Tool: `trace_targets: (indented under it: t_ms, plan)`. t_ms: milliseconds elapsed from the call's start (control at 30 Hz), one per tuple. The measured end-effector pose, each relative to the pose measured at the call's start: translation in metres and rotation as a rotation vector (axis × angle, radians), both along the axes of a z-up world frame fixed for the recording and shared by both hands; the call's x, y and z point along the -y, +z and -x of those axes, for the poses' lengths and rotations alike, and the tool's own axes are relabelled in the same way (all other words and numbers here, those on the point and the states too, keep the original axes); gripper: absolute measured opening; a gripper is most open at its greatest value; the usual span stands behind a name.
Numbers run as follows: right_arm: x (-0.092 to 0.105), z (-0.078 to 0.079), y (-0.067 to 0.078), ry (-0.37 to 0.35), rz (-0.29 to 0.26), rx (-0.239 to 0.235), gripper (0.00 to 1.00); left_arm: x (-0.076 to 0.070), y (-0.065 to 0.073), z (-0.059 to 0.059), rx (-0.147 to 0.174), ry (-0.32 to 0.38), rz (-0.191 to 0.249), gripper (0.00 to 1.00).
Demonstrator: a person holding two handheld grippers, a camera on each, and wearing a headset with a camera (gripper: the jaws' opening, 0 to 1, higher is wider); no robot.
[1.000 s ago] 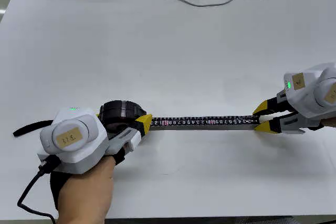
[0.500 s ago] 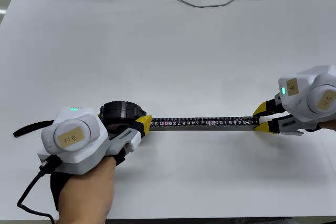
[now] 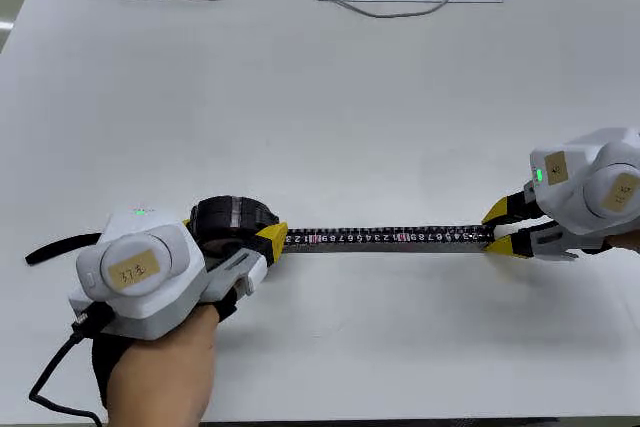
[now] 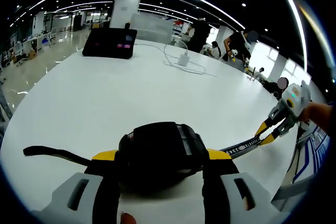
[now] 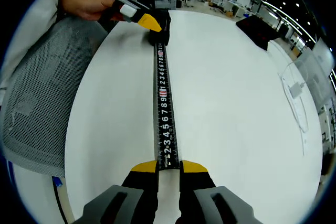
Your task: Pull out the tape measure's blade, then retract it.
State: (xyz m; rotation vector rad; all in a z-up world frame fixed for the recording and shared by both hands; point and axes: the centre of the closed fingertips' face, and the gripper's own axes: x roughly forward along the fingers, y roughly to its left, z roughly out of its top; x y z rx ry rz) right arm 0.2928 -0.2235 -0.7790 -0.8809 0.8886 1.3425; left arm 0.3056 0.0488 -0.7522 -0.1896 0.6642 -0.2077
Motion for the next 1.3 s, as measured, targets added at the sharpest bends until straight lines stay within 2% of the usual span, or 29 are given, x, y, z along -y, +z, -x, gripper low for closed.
trace_targets:
  t_ms: [233, 567, 1300]
  plan:
    - [0.001, 0.000, 0.000, 0.000, 0.000, 0.002, 0.10, 0.001, 0.000, 0.001, 0.002, -0.012, -0.012, 0.57]
    - [0.000, 0.001, 0.001, -0.002, -0.001, -0.004, 0.10, 0.000, 0.000, 0.001, -0.005, -0.016, -0.006, 0.57]
    - [-0.019, 0.001, 0.004, 0.001, -0.036, -0.013, 0.10, 0.000, 0.000, 0.002, -0.010, -0.016, 0.015, 0.57]
